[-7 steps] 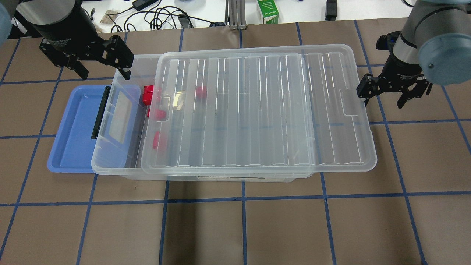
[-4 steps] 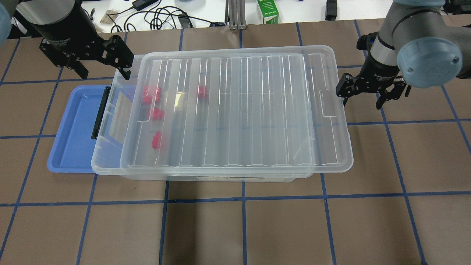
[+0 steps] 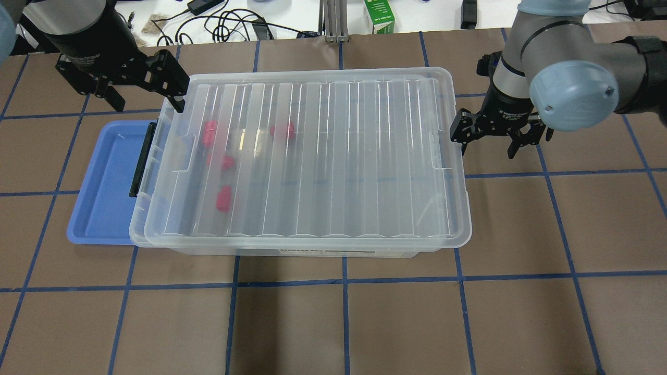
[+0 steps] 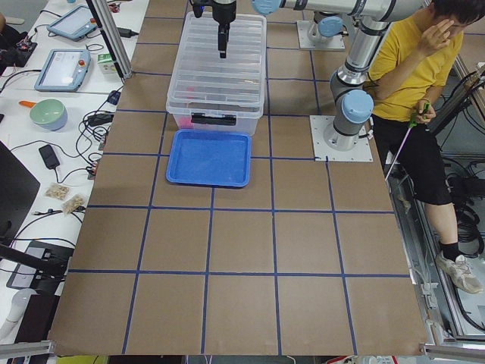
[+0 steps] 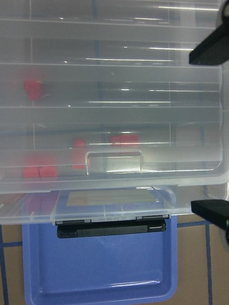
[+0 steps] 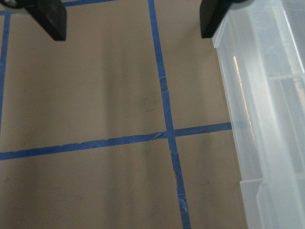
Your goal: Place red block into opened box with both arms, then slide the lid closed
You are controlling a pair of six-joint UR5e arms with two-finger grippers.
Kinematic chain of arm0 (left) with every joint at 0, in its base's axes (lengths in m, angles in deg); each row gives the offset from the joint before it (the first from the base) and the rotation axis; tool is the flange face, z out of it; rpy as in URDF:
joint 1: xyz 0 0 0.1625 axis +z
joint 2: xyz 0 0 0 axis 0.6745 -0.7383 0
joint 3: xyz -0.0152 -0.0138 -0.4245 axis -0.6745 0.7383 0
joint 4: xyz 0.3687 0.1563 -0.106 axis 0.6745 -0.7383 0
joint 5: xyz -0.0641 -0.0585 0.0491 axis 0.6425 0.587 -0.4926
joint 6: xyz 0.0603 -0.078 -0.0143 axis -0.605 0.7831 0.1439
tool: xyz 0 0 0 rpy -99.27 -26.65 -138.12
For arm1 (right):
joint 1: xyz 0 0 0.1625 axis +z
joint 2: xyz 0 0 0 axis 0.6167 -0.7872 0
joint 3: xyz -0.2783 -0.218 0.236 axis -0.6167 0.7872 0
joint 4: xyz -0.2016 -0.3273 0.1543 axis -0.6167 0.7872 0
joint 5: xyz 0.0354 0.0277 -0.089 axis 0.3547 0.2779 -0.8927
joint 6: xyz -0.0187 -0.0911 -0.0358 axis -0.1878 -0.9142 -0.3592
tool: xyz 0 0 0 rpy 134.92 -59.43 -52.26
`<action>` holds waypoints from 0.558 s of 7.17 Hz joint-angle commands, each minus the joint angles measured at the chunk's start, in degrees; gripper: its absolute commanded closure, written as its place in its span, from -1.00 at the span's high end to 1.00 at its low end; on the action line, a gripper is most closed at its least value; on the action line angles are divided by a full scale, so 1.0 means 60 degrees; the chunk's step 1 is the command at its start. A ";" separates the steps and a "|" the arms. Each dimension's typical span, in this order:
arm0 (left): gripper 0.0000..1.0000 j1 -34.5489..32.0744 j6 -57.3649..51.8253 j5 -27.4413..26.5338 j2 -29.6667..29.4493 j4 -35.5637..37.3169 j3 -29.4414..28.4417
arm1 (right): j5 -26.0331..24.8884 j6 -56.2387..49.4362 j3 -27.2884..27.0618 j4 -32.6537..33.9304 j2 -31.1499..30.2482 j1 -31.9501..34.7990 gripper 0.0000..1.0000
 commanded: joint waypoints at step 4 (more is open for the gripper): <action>1.00 -0.0014 0.0000 -0.0014 0.0002 0.0000 0.0029 | 0.0011 0.0019 0.0006 -0.0009 -0.0041 0.0097 1.00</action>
